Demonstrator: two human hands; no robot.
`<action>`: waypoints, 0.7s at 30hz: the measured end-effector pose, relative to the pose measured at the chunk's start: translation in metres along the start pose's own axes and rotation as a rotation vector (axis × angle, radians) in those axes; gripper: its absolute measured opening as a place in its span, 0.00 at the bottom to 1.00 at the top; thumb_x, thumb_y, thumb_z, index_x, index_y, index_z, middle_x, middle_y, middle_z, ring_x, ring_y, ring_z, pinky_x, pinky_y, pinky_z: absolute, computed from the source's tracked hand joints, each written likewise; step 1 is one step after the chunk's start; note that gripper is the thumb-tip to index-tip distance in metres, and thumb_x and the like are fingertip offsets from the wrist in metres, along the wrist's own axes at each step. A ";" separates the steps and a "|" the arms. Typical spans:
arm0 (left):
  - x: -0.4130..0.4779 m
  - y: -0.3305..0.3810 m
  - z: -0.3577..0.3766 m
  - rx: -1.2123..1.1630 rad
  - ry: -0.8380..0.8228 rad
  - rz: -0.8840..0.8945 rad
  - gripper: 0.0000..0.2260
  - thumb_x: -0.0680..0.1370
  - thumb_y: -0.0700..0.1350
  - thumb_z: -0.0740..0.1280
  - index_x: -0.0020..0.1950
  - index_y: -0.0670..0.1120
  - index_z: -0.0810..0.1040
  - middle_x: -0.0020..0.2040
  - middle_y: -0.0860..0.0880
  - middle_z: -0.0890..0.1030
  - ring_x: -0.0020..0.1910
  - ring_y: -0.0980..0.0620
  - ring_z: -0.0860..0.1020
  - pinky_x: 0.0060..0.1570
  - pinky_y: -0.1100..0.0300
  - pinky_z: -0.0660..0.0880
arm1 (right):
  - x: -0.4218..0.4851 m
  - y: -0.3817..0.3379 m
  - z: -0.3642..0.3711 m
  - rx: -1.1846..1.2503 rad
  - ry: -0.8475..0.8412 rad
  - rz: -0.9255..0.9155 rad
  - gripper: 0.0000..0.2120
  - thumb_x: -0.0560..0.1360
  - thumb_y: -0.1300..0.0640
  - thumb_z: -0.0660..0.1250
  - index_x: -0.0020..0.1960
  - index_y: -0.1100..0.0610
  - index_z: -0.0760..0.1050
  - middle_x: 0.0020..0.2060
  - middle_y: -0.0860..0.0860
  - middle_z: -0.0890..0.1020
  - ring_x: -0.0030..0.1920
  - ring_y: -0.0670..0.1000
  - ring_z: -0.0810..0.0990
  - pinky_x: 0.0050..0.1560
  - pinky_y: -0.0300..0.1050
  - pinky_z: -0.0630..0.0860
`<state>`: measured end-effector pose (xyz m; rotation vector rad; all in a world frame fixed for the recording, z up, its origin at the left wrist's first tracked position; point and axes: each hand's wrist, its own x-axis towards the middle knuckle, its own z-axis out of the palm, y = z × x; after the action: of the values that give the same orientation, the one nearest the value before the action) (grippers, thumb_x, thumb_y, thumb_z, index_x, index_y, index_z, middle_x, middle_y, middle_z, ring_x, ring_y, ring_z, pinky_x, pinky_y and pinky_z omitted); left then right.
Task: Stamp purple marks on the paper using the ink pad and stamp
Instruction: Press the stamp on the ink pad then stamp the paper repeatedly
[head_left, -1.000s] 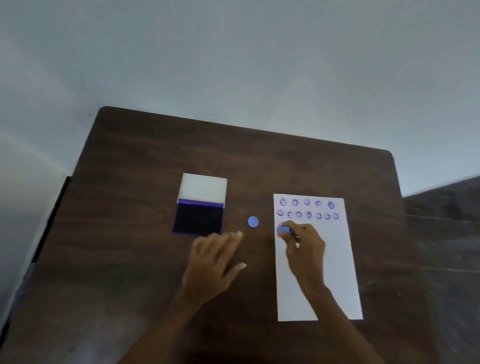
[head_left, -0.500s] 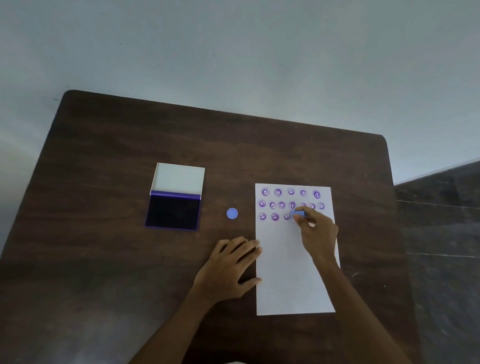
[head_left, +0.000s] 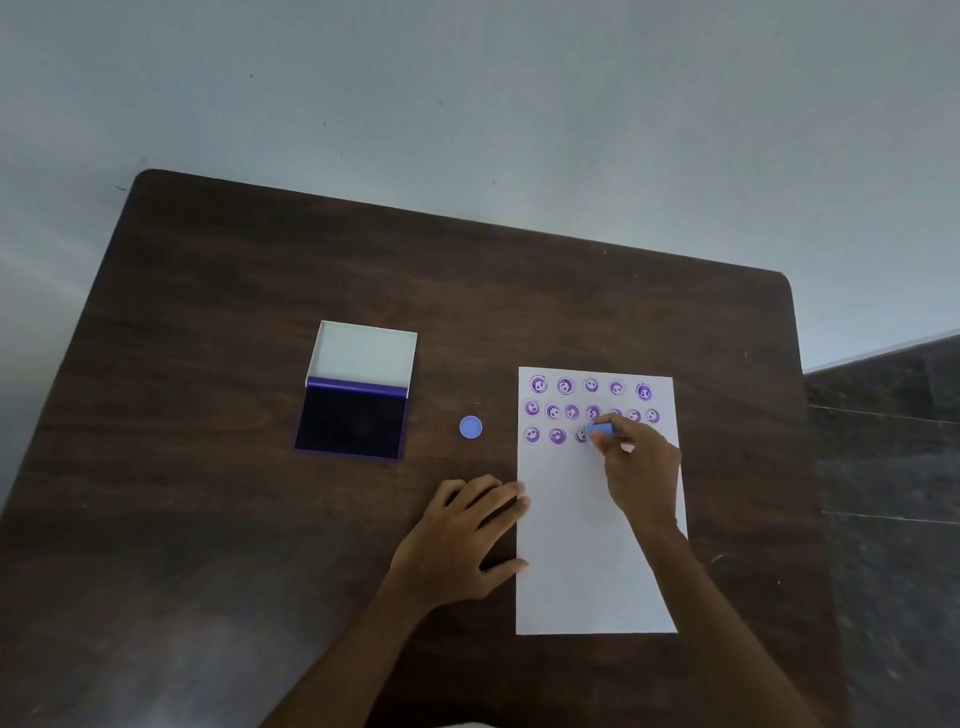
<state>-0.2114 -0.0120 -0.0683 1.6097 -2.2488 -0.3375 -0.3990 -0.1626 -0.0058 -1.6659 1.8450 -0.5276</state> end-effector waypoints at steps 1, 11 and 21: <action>0.000 0.000 0.000 0.001 -0.002 0.001 0.27 0.78 0.66 0.62 0.70 0.51 0.75 0.71 0.52 0.74 0.67 0.51 0.72 0.61 0.51 0.73 | -0.001 -0.002 0.001 -0.007 0.003 -0.003 0.11 0.72 0.59 0.72 0.52 0.61 0.81 0.49 0.57 0.85 0.41 0.46 0.78 0.51 0.33 0.72; 0.001 0.000 0.000 -0.007 -0.001 -0.003 0.27 0.77 0.66 0.62 0.70 0.52 0.76 0.71 0.52 0.75 0.67 0.51 0.73 0.62 0.51 0.73 | -0.006 -0.012 0.012 -0.204 0.008 -0.072 0.15 0.71 0.59 0.72 0.57 0.64 0.79 0.47 0.59 0.83 0.40 0.52 0.79 0.49 0.43 0.77; 0.001 0.000 0.000 -0.016 -0.011 -0.006 0.27 0.77 0.66 0.62 0.70 0.52 0.76 0.71 0.52 0.75 0.67 0.52 0.72 0.62 0.52 0.73 | -0.015 -0.019 0.012 -0.254 -0.015 -0.098 0.16 0.70 0.61 0.73 0.57 0.64 0.78 0.47 0.59 0.83 0.43 0.55 0.81 0.48 0.41 0.76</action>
<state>-0.2118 -0.0128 -0.0680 1.6114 -2.2442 -0.3656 -0.3763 -0.1496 -0.0008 -1.9281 1.8898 -0.3290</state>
